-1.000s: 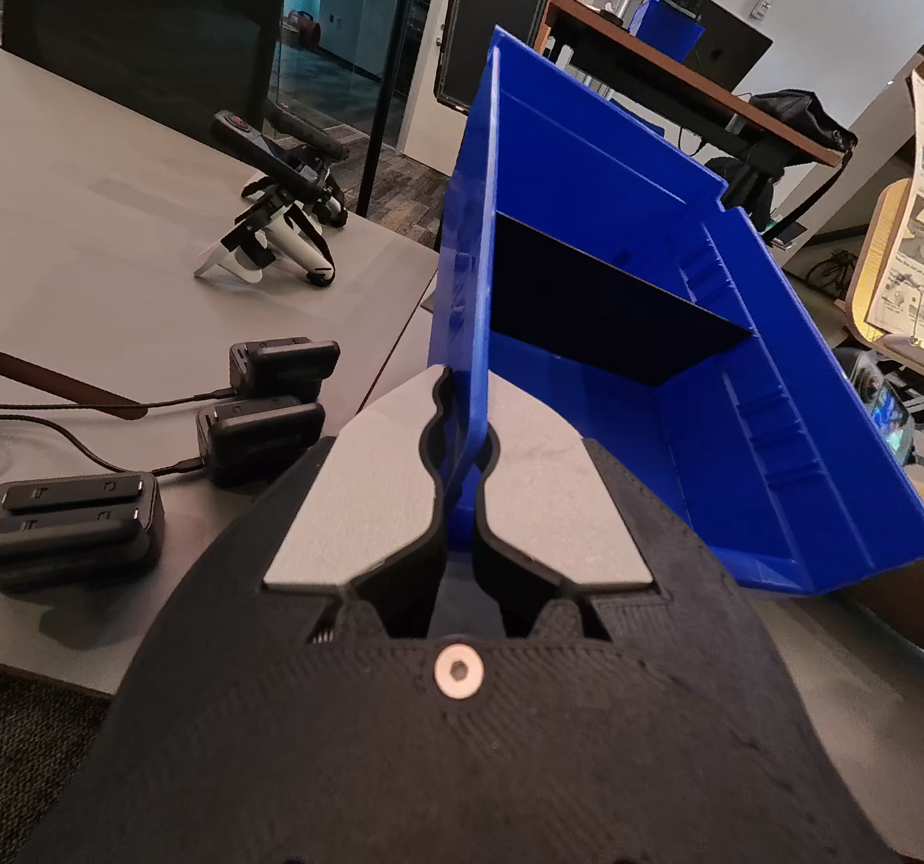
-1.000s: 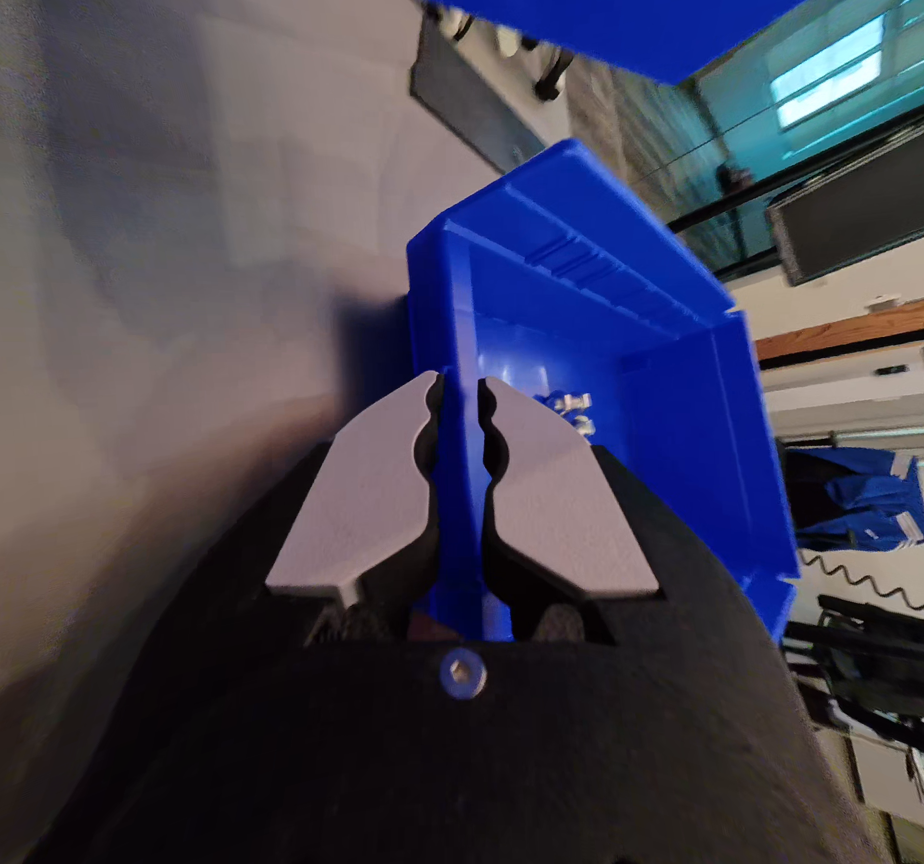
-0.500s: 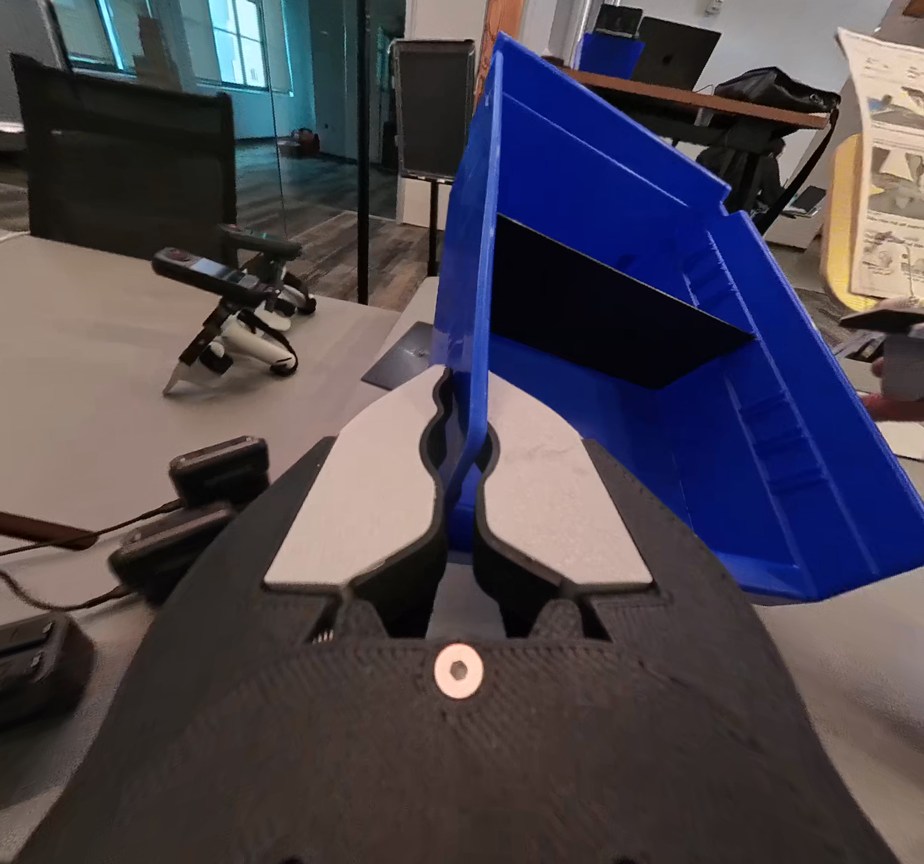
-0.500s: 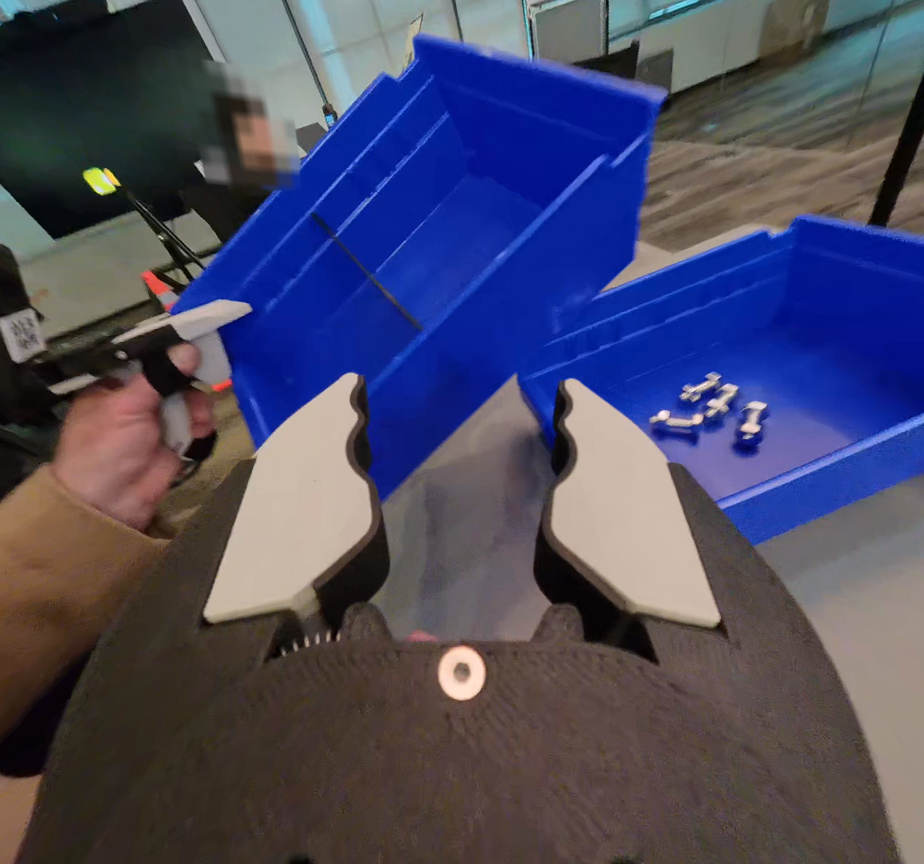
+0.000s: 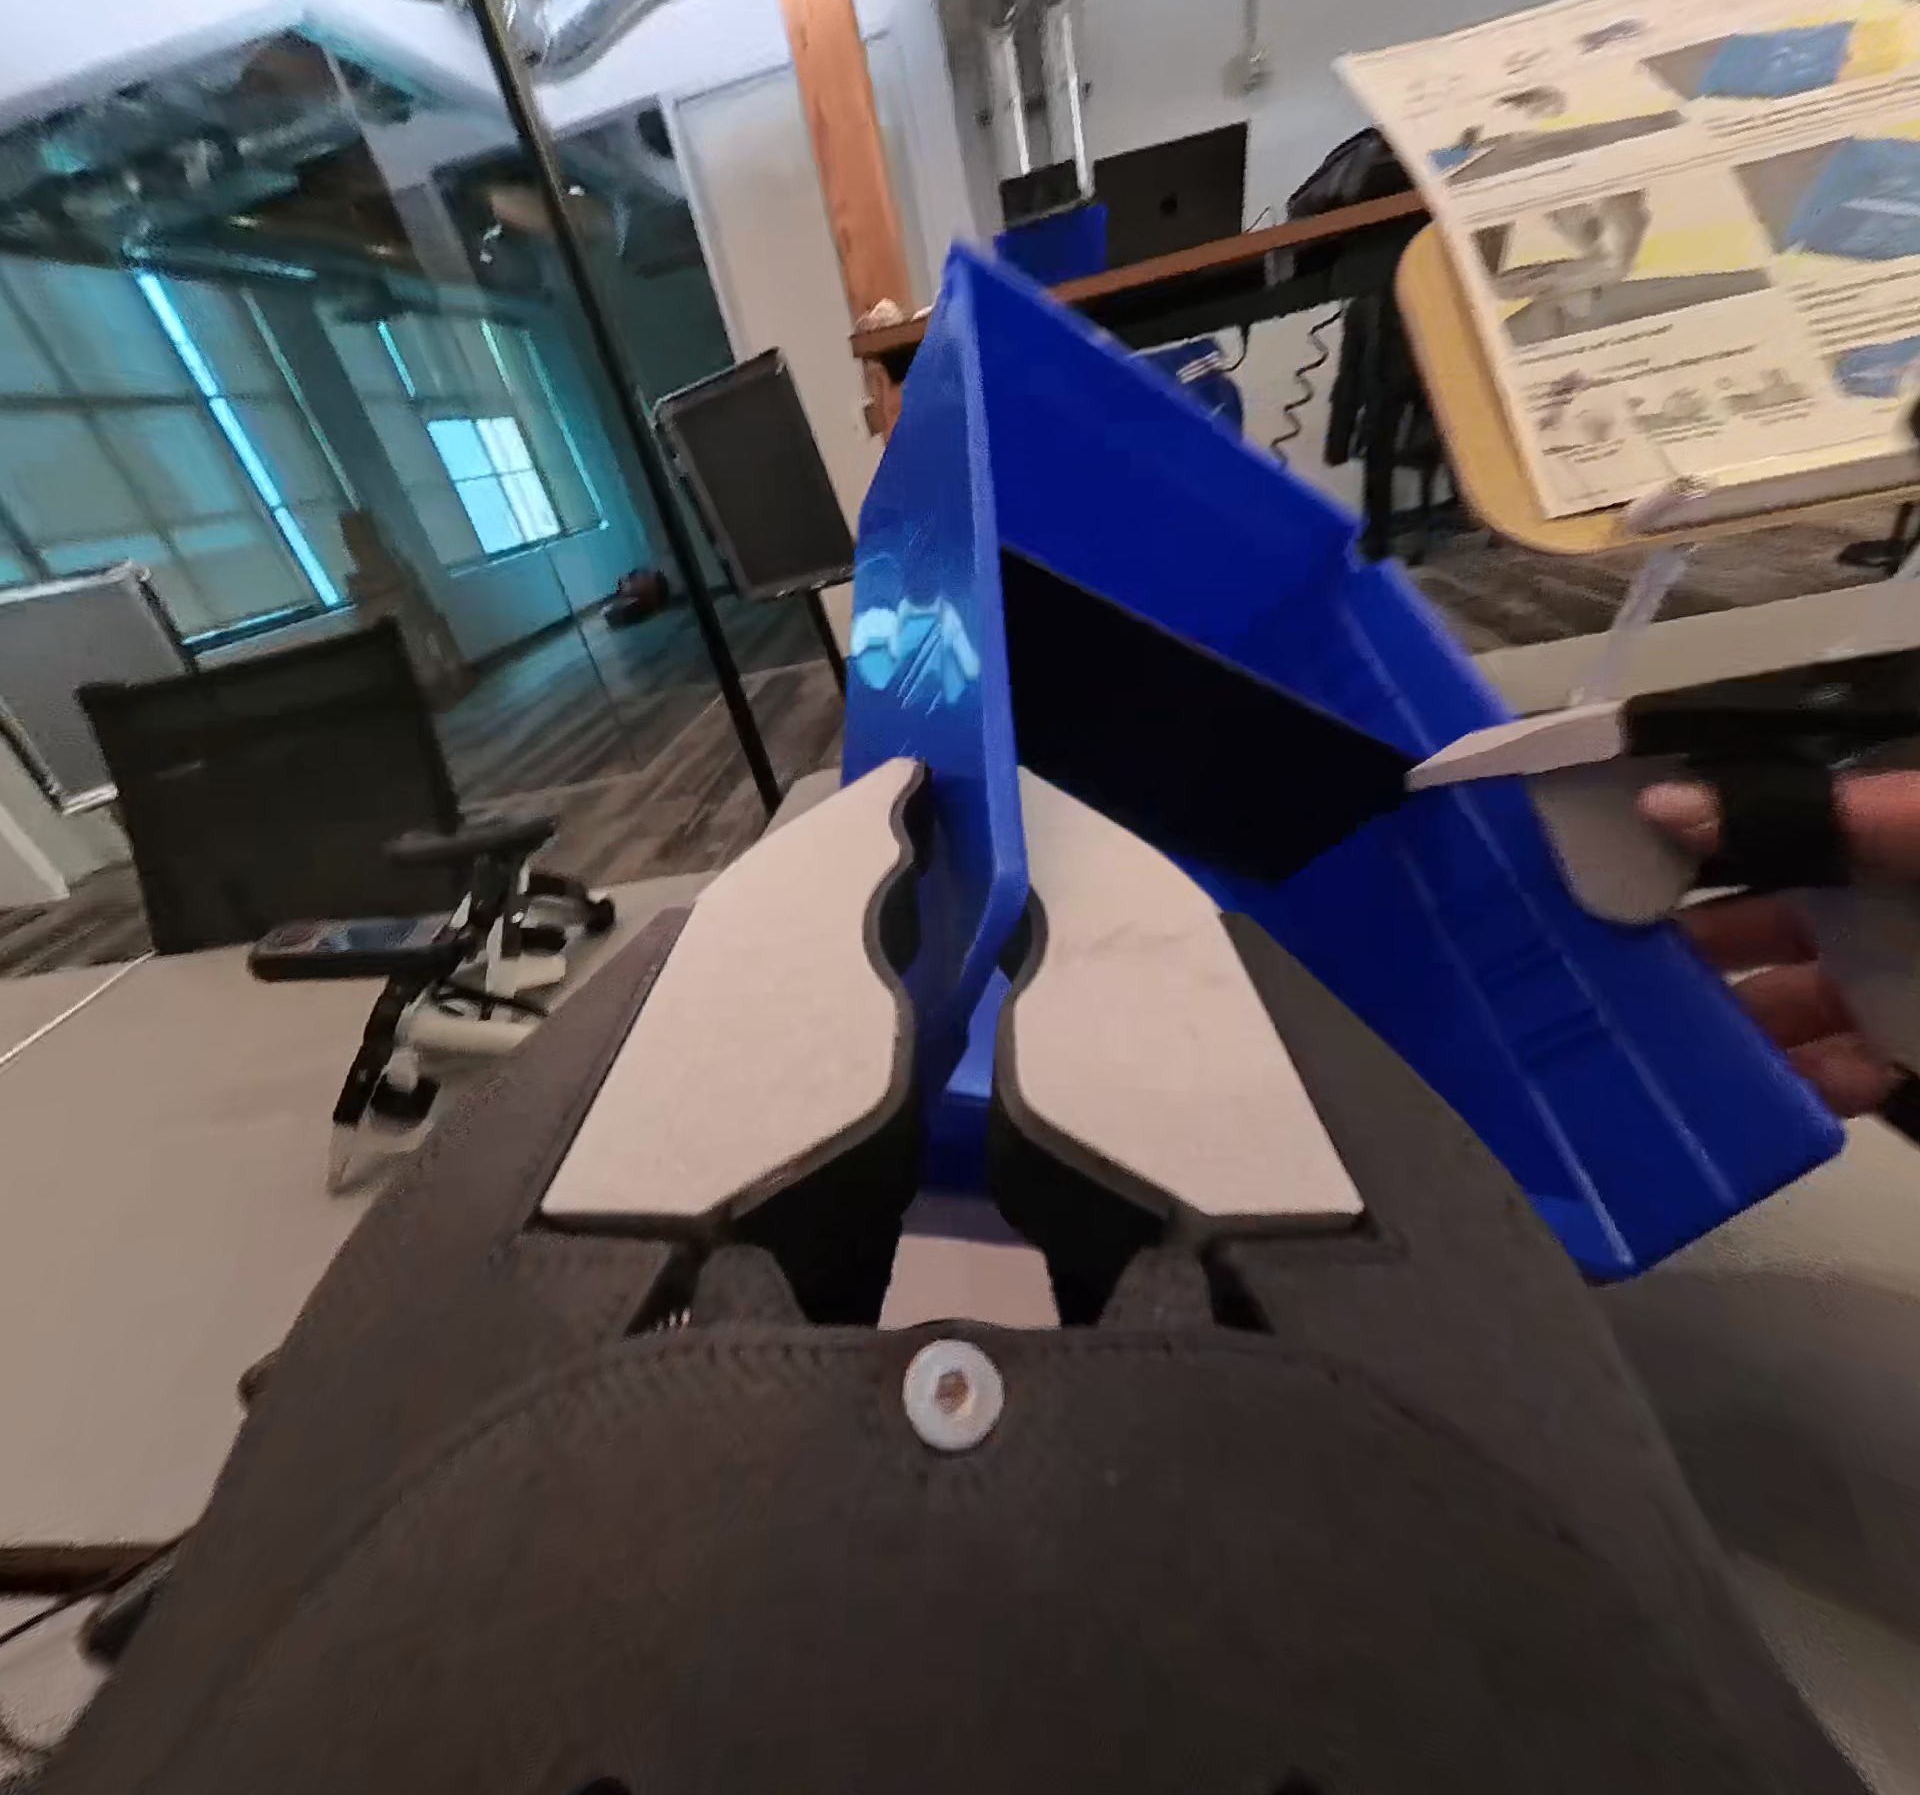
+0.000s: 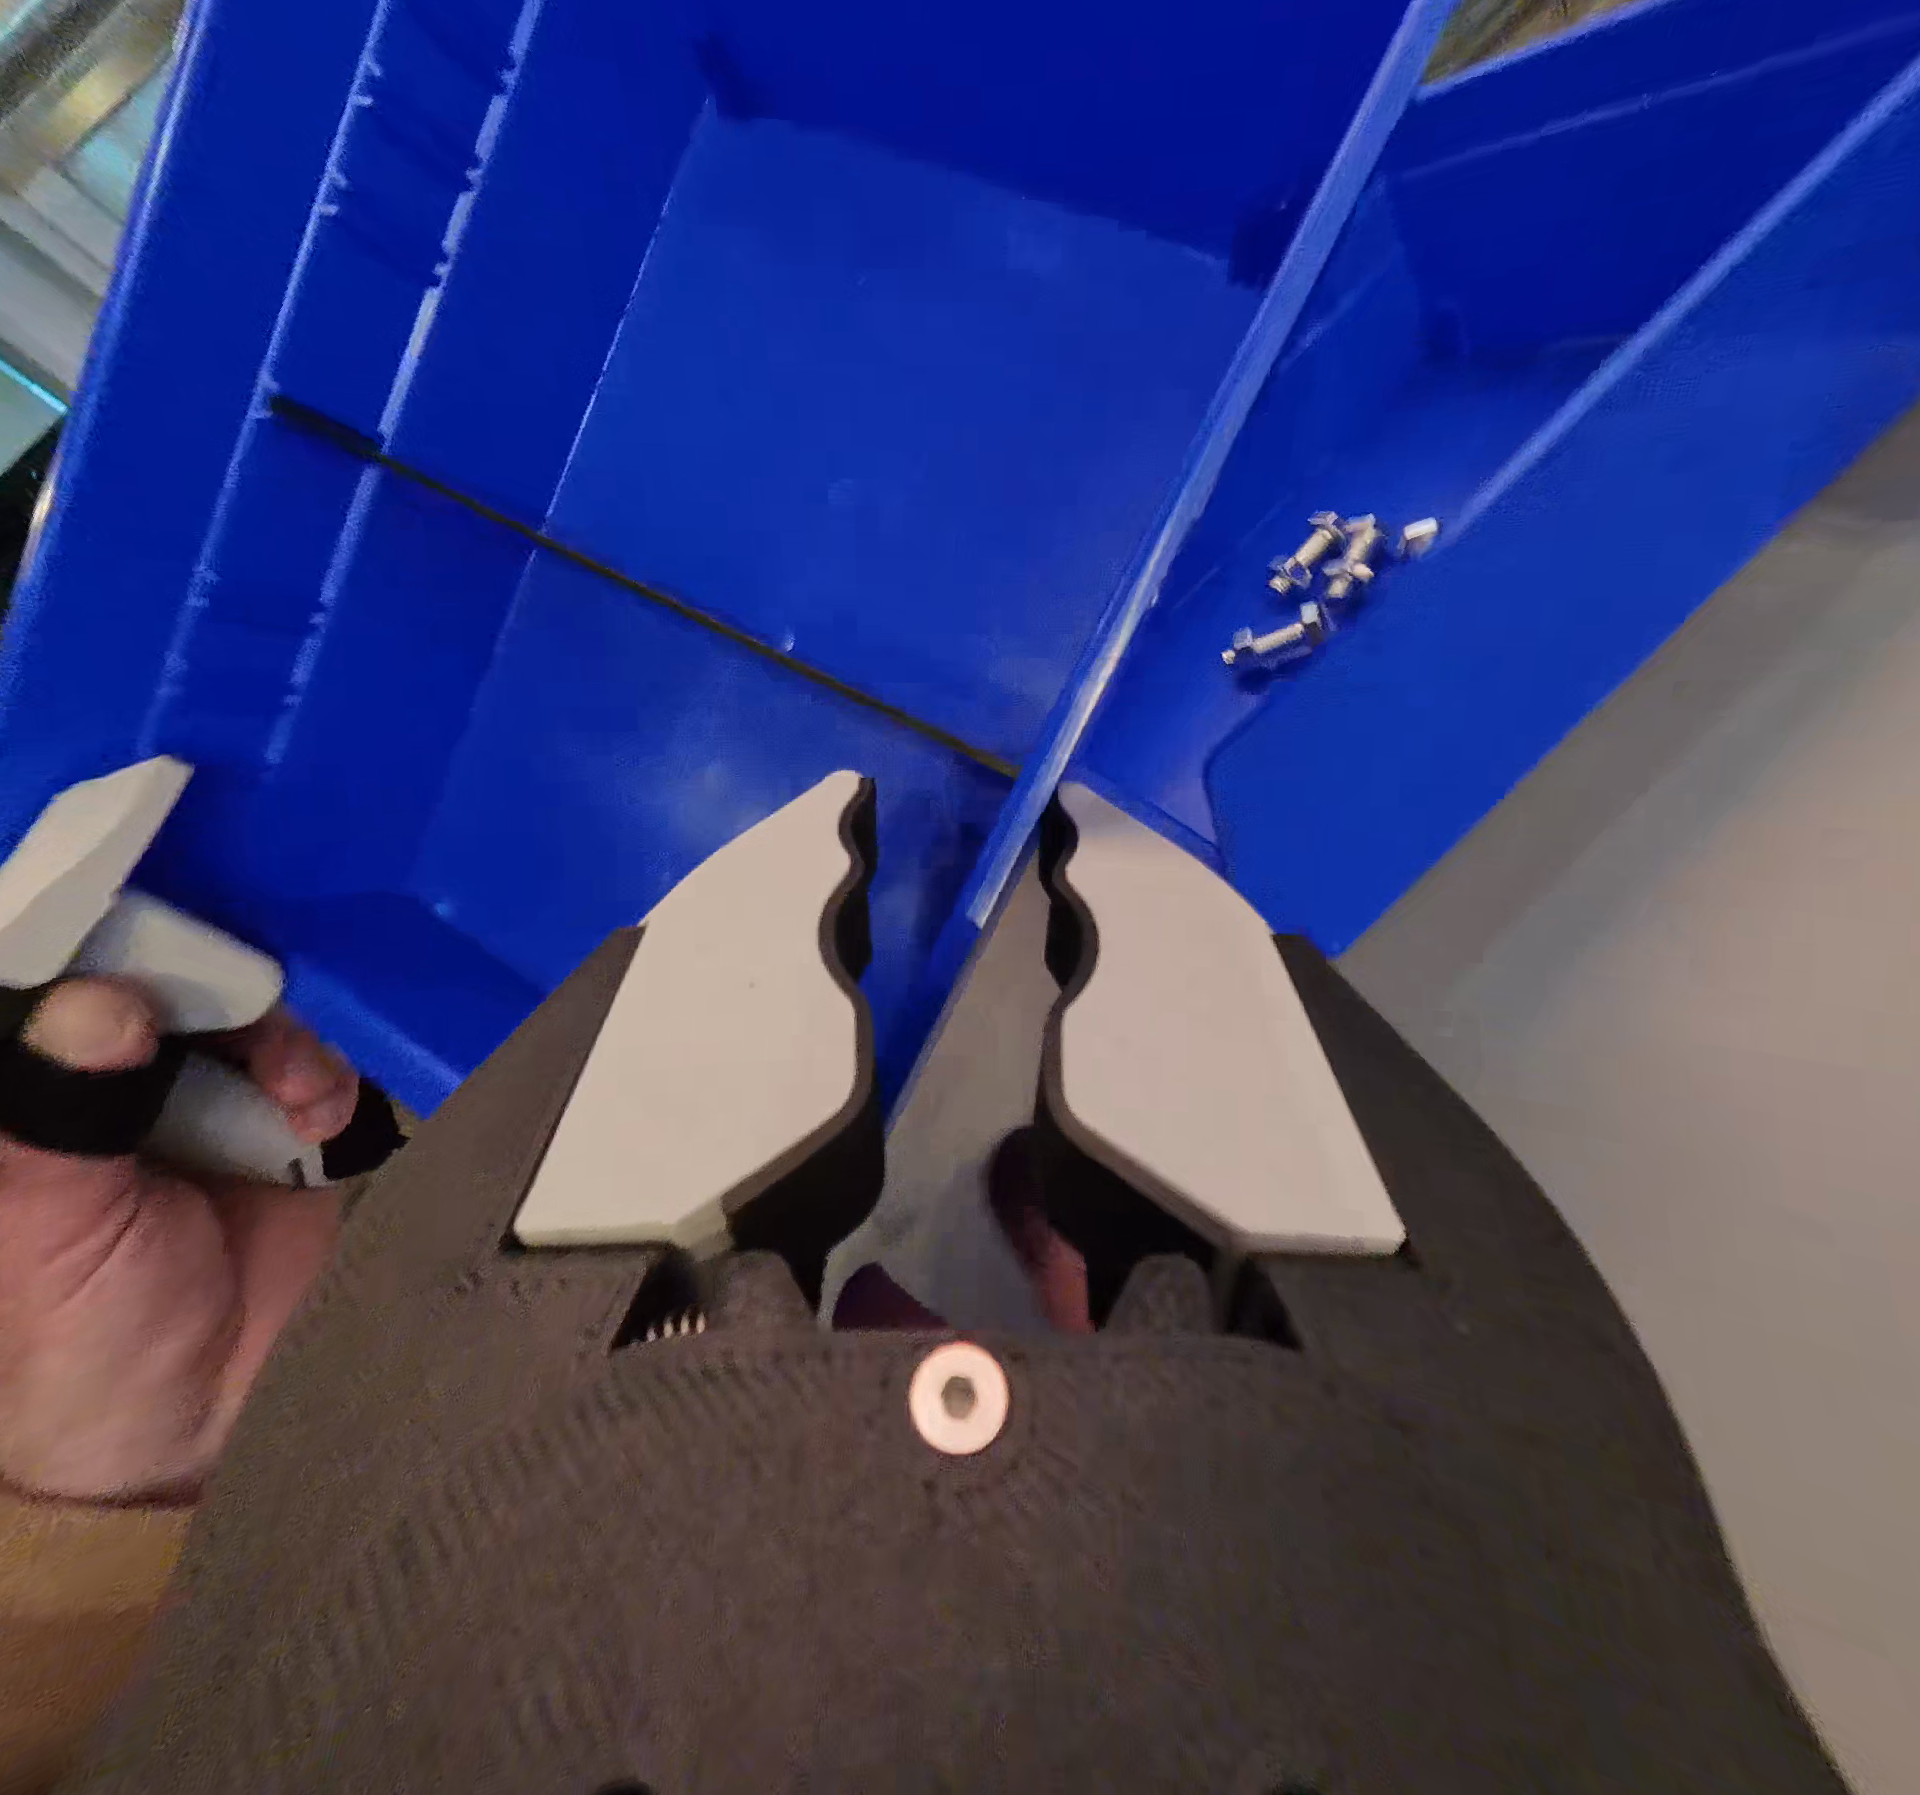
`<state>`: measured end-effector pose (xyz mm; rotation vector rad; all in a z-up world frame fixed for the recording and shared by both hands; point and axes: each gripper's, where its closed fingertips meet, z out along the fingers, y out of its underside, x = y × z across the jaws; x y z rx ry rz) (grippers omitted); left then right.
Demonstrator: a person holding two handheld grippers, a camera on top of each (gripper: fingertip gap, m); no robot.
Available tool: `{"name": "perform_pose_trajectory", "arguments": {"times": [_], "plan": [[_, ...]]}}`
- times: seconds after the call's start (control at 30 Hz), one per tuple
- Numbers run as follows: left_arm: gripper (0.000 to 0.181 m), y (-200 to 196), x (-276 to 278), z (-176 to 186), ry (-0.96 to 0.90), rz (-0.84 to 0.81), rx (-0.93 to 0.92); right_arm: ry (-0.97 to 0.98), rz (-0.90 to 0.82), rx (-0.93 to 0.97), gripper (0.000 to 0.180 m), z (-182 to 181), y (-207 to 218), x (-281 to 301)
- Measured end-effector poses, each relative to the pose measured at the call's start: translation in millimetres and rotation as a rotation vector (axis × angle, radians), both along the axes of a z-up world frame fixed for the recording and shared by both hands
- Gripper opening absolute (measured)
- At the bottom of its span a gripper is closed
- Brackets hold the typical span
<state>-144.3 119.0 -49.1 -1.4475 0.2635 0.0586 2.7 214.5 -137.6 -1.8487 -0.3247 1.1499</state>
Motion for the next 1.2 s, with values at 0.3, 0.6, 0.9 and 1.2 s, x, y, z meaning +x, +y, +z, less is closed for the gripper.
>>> {"name": "perform_pose_trajectory", "arguments": {"times": [0.3, 0.6, 0.9, 1.2], "plan": [[0.013, 0, 33, -6, 0.013, -0.06, 0.02, 0.069, -0.083, -0.003, 0.015, -24, 12, 18], [0.025, -24, 88, 25, 0.039, -0.211, 0.168, 0.047, -0.185, 0.187, 0.008, 33, 9, 73], [0.041, -40, 175, 54, 0.009, -0.498, 0.249, 0.027, -0.335, 0.367, 0.007, 94, -3, 174], [0.043, -56, 232, 67, -0.062, -0.757, 0.261, -0.001, -0.461, 0.435, 0.006, 119, -15, 260]]}}
